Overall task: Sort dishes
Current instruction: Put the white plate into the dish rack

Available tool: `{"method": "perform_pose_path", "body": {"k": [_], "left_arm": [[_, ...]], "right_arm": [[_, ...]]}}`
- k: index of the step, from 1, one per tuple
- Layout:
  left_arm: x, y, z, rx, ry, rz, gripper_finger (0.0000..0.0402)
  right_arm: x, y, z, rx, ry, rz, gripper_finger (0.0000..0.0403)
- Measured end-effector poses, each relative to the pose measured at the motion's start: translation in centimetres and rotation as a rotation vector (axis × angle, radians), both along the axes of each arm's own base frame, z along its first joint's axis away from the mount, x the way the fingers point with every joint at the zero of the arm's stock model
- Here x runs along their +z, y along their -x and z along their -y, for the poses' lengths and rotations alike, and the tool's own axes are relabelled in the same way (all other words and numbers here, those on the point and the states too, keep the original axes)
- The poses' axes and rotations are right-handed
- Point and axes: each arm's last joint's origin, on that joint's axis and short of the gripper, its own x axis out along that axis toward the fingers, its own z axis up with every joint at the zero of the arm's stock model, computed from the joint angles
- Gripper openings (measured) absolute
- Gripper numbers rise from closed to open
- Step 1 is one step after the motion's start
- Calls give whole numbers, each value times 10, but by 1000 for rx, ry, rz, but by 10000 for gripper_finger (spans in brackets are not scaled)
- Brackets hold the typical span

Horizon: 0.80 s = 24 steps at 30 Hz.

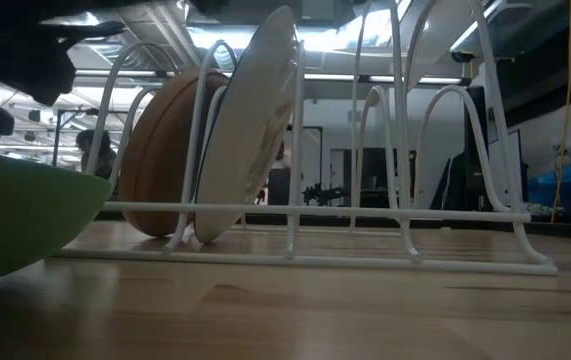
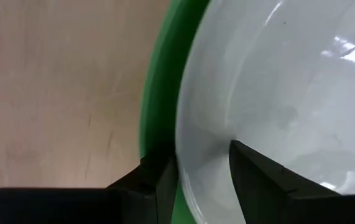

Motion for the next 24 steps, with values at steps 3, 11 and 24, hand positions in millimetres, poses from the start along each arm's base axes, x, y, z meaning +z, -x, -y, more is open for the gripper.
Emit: {"method": "perform_pose_path", "body": {"k": [3, 11, 24], "left_arm": [[-3, -2, 1, -14, 0, -6, 133], [-4, -4, -1, 18, 9, -4, 133], [-4, -13, -7, 49, 50, 13, 133]], "right_arm": [[1, 3, -6, 42, 22, 21, 169], [0, 3, -12, 55, 72, 84, 169], [-6, -4, -4, 173, 154, 67, 169]]}}
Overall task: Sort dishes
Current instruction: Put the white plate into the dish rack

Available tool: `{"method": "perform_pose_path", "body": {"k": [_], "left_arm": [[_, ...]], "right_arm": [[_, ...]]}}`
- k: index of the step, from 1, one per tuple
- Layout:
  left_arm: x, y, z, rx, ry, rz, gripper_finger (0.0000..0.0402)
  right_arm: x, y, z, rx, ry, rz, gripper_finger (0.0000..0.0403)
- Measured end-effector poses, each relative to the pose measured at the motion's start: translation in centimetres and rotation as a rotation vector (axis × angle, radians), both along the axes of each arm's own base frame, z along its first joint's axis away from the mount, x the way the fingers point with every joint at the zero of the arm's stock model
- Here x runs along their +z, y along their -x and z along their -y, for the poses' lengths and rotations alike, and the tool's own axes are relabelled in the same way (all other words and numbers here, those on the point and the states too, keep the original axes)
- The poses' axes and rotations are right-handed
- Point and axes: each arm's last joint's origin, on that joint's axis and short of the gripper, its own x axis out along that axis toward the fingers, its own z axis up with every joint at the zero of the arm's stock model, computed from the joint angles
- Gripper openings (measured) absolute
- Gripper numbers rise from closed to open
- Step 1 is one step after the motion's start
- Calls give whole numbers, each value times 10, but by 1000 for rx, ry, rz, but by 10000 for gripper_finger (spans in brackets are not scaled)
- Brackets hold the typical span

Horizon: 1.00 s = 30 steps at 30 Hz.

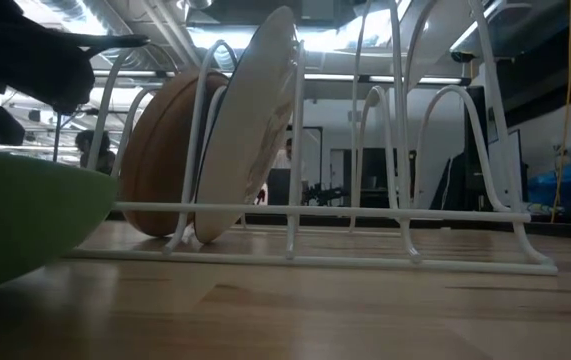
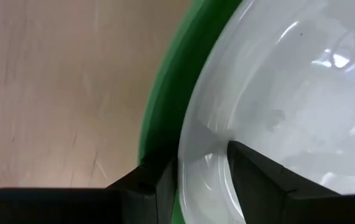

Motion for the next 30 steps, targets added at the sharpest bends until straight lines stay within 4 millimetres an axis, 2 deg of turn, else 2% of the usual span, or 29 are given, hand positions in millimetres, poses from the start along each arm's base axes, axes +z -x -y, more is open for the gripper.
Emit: {"method": "perform_pose_path", "body": {"k": [10, 24, 30], "left_arm": [[0, -7, -11, -9, -5, 3, 133], [0, -14, -24, -30, -1, 1, 133], [0, -15, -25, -27, 0, 4, 133]], "right_arm": [[0, 2, -2, 41, 57, 15, 169], [11, 7, 1, 110, 112, -15, 169], [4, 5, 10, 122, 176, -67, 169]]}}
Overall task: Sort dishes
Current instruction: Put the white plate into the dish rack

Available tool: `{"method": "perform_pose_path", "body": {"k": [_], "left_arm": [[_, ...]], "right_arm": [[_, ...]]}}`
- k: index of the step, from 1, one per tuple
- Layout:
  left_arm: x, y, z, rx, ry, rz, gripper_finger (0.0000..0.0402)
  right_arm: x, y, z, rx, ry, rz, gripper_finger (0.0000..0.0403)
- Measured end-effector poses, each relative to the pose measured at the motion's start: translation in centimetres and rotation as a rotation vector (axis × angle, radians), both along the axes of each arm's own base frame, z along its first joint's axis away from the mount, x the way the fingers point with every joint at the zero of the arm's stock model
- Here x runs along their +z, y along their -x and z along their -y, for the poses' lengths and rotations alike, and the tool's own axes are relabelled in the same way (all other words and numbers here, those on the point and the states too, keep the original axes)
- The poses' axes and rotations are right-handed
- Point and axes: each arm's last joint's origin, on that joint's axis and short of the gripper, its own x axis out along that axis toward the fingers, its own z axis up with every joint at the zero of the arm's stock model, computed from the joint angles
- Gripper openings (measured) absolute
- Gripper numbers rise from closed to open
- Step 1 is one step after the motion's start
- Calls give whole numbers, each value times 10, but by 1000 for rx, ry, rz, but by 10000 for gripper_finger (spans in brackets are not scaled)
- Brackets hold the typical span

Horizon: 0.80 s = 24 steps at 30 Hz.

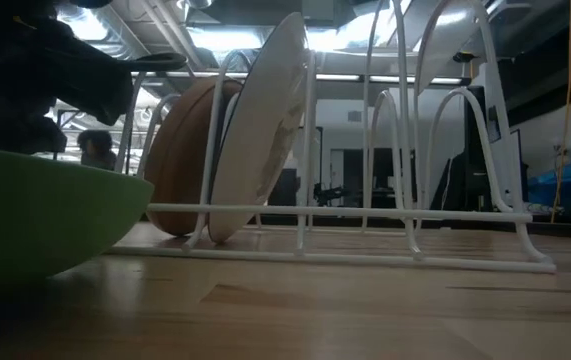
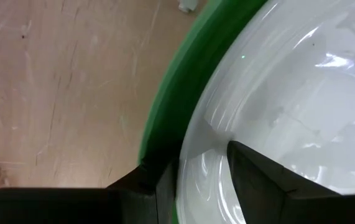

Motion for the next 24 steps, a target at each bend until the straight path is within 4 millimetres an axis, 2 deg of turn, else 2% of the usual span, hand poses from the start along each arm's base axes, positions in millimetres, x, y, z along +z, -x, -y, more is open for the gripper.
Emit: {"method": "perform_pose_path", "body": {"k": [4, 12, 24], "left_arm": [[0, 0, 0, 0, 3, -1, 133], [0, 0, 0, 2, 29, -11, 133], [2, -6, 8, -50, 176, 22, 133]], "right_arm": [[-6, -3, 5, 7, 52, 0, 169], [-25, -6, 20, 7, 49, -45, 169], [-30, -13, 33, -60, 27, -63, 169]]}}
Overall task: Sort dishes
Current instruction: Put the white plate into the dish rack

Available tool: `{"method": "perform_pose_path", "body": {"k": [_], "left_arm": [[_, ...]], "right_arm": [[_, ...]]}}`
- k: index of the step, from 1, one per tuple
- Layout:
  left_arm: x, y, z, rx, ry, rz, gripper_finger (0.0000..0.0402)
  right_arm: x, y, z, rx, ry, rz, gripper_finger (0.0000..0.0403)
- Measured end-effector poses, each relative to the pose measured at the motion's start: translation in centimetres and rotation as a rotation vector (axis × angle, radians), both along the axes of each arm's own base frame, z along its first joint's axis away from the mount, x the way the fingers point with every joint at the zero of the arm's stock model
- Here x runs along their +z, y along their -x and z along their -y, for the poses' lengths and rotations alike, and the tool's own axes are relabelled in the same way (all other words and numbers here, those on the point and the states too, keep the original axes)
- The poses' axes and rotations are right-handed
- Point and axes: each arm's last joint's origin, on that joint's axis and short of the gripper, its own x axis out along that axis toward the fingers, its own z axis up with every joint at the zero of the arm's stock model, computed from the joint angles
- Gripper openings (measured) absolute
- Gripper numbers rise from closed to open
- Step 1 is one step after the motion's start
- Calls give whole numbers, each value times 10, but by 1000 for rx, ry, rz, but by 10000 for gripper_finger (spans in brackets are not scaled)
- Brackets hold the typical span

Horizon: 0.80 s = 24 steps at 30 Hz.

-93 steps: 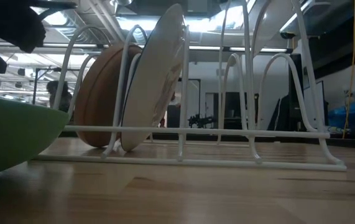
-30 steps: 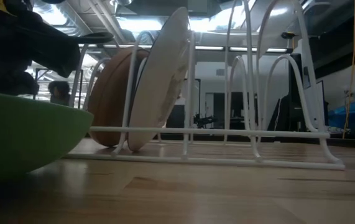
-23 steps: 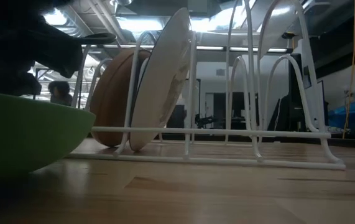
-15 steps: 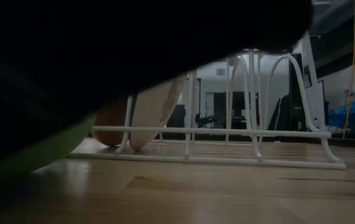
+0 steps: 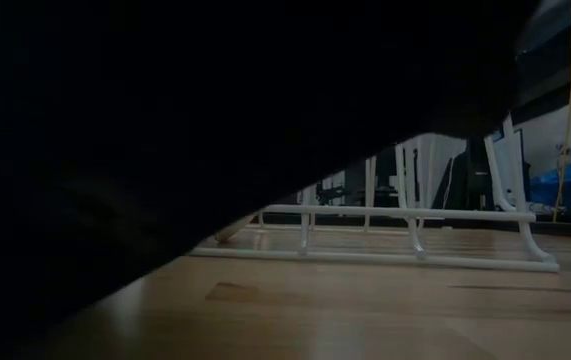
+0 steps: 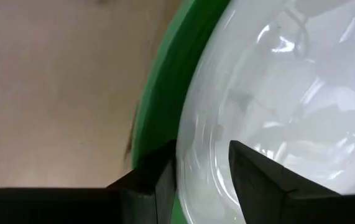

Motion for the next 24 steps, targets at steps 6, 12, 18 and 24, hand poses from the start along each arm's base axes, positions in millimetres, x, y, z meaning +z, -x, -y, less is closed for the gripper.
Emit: {"method": "perform_pose_path", "body": {"k": [6, 12, 18, 24], "left_arm": [[0, 0, 0, -47, 6, 17, 114], [0, 1, 0, -109, 28, 13, 65], [1, 0, -1, -116, 85, -14, 37], [1, -4, -7, -122, 111, -12, 47]], "right_arm": [[0, -1, 1, -2, -12, -4, 169], [-1, 0, 1, -17, -20, -11, 169], [0, -1, 1, -17, -25, -5, 170], [0, -1, 1, -23, -28, -7, 170]]}}
